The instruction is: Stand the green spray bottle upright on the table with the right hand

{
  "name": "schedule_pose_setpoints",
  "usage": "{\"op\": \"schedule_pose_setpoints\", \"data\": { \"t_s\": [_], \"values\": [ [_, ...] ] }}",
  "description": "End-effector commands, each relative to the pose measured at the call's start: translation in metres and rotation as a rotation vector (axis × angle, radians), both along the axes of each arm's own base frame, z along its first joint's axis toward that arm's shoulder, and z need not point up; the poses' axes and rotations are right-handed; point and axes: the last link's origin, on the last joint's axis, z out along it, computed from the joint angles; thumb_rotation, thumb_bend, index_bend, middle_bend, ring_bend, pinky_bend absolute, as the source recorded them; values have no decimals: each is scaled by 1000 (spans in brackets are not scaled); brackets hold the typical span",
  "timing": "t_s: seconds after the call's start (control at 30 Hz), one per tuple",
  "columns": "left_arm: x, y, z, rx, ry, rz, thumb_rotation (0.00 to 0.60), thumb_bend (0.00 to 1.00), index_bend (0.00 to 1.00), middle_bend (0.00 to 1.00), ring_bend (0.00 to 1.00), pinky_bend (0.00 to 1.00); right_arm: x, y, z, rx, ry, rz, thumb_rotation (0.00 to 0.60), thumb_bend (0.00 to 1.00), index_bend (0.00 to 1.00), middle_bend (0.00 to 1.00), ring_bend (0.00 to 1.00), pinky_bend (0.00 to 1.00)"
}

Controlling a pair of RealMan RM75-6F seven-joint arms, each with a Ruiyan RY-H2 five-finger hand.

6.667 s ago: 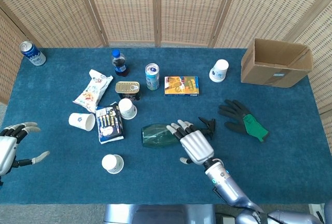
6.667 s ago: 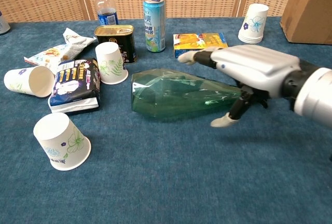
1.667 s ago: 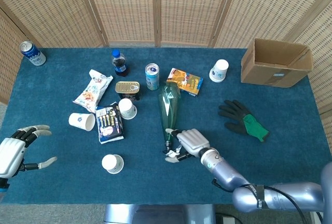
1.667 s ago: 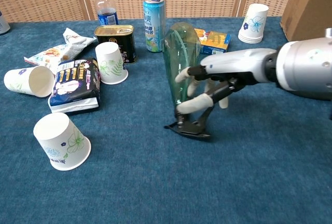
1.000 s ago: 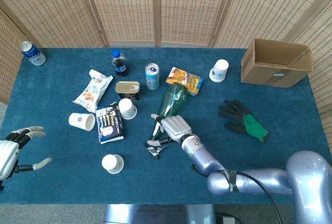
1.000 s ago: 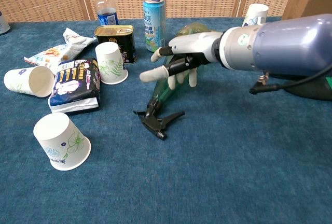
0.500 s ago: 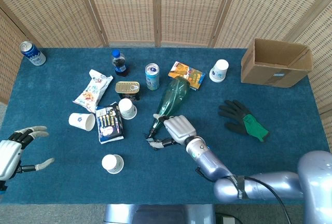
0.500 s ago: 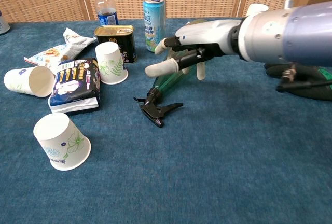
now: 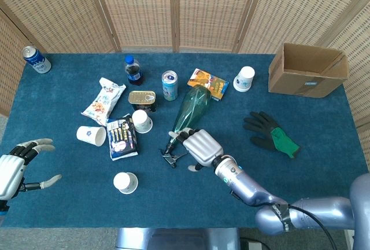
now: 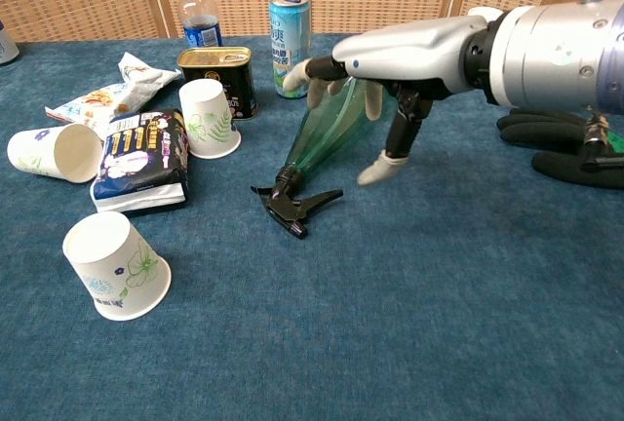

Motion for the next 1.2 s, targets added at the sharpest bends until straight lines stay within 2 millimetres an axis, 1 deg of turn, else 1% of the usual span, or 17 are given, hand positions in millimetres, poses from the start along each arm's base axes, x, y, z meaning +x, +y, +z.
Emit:
{"op": "schedule_pose_setpoints", "data": {
  "t_s": [0.03, 0.27, 0.33, 0.47, 0.67, 0.9, 1.03, 1.2],
  "values": [
    [0, 0, 1, 1, 7, 1, 305, 183, 318, 287, 272, 271, -6, -7, -5, 29, 60, 54, 600, 218, 39, 180, 100, 317],
    [1, -1, 2, 2, 19, 10, 311, 183, 314, 287, 273, 273, -7, -22, -11, 38, 116, 134, 600, 219, 69, 180, 92, 310],
    [1, -1, 1, 0, 20, 16, 311, 184, 311, 286, 273, 273, -6, -24, -10, 38, 117, 149, 600, 218, 72, 181, 92, 310],
    [-1, -2, -2, -8, 19, 32, 305, 182, 310, 285, 272, 273, 2, -27, -11, 39, 108, 196, 600, 221, 94, 187, 92, 310],
    [-4, -3, -2, -4, 19, 52, 307, 183, 305, 283, 272, 274, 11, -31, -19, 54, 120, 266, 600, 226, 97, 188, 92, 310],
    [-8, -5, 0, 12, 23, 71, 311, 184, 279, 261, 269, 271, 30, -36, -26, 45, 121, 361, 600, 237, 83, 194, 92, 290],
    [-4, -11, 4, 21, 14, 66, 311, 182, 243, 242, 254, 287, 37, -40, -32, 43, 119, 384, 600, 237, 74, 194, 91, 288],
    [4, -17, 10, 33, 23, 44, 308, 183, 235, 233, 243, 280, 43, -46, -39, 35, 143, 426, 600, 239, 74, 193, 91, 288]
  ]
}}
